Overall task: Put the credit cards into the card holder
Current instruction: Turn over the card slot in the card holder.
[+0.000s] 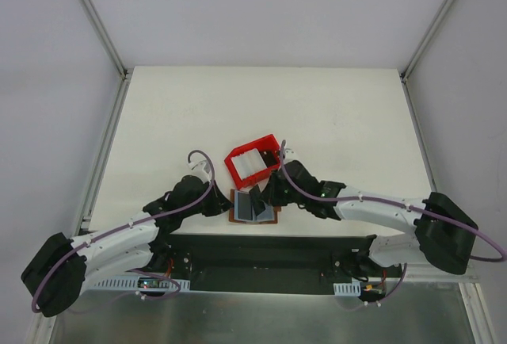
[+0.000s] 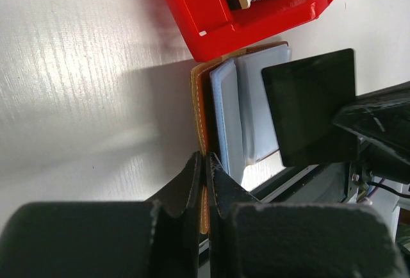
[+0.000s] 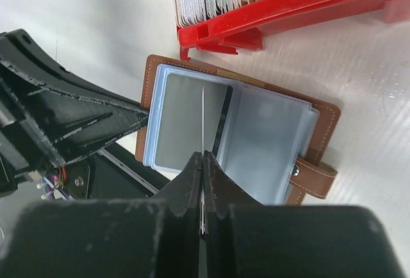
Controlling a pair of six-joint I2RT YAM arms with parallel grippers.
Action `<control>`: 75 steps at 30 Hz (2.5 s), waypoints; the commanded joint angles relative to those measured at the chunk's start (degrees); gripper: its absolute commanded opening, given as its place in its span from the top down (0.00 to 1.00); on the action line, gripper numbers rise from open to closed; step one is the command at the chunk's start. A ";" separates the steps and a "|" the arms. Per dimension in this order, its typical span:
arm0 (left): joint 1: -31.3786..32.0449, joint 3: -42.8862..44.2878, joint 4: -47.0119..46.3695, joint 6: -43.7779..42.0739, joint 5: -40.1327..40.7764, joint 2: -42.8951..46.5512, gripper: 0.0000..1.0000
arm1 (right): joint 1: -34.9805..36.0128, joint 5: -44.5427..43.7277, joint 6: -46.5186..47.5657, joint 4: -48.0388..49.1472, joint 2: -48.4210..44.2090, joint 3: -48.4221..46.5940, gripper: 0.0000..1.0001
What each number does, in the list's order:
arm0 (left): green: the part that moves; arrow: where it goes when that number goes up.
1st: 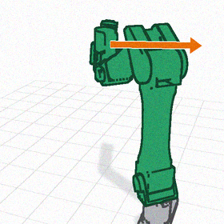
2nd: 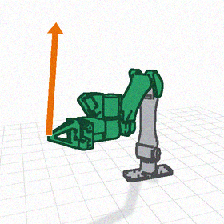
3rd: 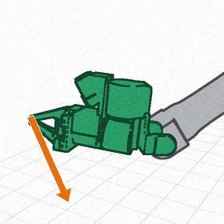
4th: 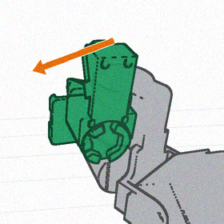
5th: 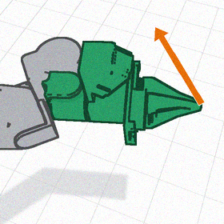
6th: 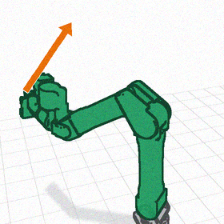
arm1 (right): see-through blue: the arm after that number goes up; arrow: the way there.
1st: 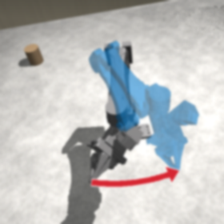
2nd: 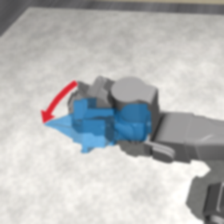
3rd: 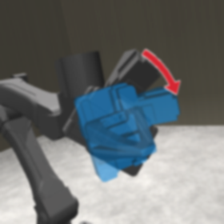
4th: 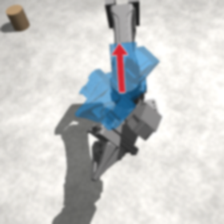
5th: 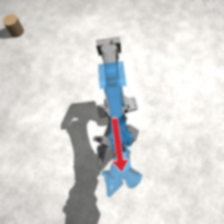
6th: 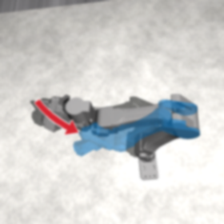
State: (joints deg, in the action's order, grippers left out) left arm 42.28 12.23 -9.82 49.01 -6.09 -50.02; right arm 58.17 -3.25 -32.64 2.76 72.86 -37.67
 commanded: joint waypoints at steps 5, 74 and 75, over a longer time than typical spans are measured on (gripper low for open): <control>0.08 -0.27 1.83 0.64 -1.21 1.77 1.00 | 3.52 -4.93 -3.04 4.80 3.69 -4.42 1.00; 4.29 9.30 5.08 -4.89 -0.50 0.37 1.00 | 10.47 -13.46 -7.70 -14.01 10.90 -8.30 1.00; 4.82 9.91 5.08 -5.50 -0.94 -0.33 1.00 | 10.38 -13.37 -7.79 -14.01 10.99 -7.95 1.00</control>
State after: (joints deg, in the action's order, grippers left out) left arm 45.41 17.82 -3.51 46.24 -5.63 -49.06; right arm 69.17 -18.13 -39.18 -12.71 82.67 -46.24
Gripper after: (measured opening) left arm 0.007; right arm 0.008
